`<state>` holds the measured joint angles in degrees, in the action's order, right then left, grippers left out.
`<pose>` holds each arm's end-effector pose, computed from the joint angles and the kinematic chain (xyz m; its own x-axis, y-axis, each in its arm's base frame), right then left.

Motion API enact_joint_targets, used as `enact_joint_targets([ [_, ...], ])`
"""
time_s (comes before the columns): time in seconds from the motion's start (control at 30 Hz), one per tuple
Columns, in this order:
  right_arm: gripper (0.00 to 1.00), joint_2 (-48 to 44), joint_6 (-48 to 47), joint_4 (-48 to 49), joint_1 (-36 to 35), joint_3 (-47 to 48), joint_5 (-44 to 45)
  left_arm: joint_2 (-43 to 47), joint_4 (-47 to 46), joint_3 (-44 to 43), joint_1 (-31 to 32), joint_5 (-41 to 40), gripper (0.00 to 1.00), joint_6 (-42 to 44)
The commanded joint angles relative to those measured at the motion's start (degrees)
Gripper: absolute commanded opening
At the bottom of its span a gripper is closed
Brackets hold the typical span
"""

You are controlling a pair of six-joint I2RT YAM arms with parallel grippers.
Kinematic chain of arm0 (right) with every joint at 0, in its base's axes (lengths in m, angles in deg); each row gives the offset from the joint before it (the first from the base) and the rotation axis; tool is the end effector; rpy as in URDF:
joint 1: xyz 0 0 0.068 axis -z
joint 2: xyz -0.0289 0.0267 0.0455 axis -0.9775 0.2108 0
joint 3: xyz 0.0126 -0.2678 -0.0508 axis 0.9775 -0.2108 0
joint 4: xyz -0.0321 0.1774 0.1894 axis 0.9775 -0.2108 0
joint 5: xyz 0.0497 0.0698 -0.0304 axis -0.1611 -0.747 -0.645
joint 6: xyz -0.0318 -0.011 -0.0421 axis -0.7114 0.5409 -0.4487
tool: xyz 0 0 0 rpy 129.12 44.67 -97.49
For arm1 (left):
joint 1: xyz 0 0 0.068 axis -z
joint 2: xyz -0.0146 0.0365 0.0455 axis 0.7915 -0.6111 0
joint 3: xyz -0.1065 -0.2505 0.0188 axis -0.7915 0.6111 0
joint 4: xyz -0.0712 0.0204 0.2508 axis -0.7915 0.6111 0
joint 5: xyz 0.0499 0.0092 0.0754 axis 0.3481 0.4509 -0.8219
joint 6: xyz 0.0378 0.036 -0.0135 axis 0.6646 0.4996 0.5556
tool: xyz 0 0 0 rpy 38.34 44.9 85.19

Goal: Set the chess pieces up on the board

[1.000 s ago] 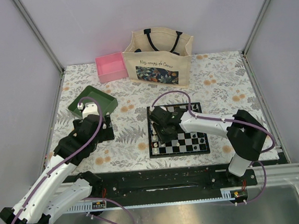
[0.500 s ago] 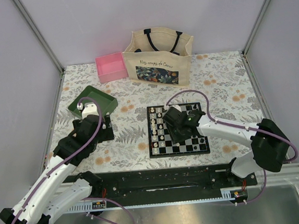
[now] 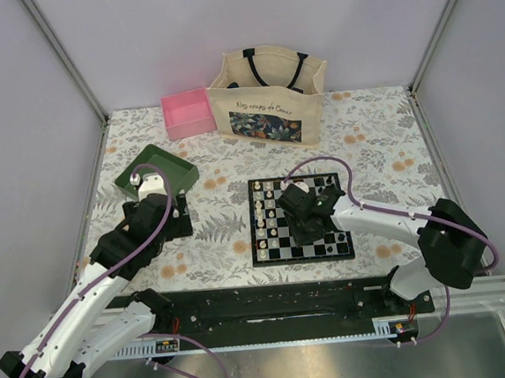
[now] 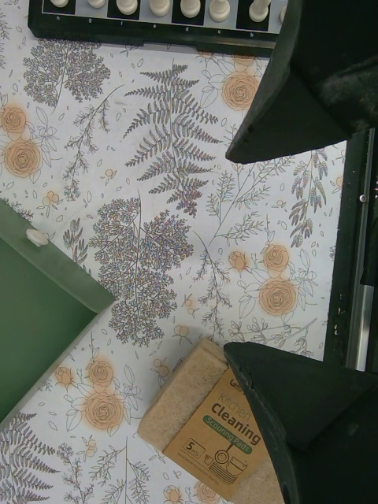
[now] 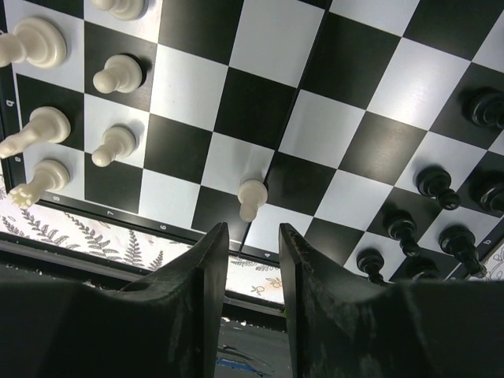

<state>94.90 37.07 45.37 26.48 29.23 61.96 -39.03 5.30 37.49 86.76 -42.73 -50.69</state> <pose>0.1724 0.2077 0.1995 -0.8891 -0.2857 -0.3576 -0.3293 0.9419 0.0664 0.1223 -0.0623 0.3022 -0.6325 -0.0511 -0.7728 -0.0932 0.9956 0.0105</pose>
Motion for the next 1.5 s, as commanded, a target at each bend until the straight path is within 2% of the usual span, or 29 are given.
enact_joint_targets([
  [0.0,0.39,1.2,0.0,1.7,0.8,1.2,0.3,0.6,-1.4,-1.3,-0.2,-0.4,0.99,-0.5],
  [0.47,0.36,2.7,-0.6,3.1,1.1,1.7,-0.2,0.6,-1.5,-1.2,-0.2,-0.4,0.99,-0.4],
  [0.73,0.24,2.8,-0.9,3.3,1.1,1.8,-0.7,0.6,-1.4,-1.3,-0.2,-0.4,0.99,-0.5],
  [0.93,0.18,2.1,0.1,4.4,0.5,2.3,-4.3,0.4,-1.5,-1.2,-0.2,-0.3,0.99,-0.4],
  [1.47,0.17,7.9,2.3,5.6,-6.7,8.2,-6.1,0.5,-1.4,-1.2,-0.2,-0.3,0.99,-0.4],
])
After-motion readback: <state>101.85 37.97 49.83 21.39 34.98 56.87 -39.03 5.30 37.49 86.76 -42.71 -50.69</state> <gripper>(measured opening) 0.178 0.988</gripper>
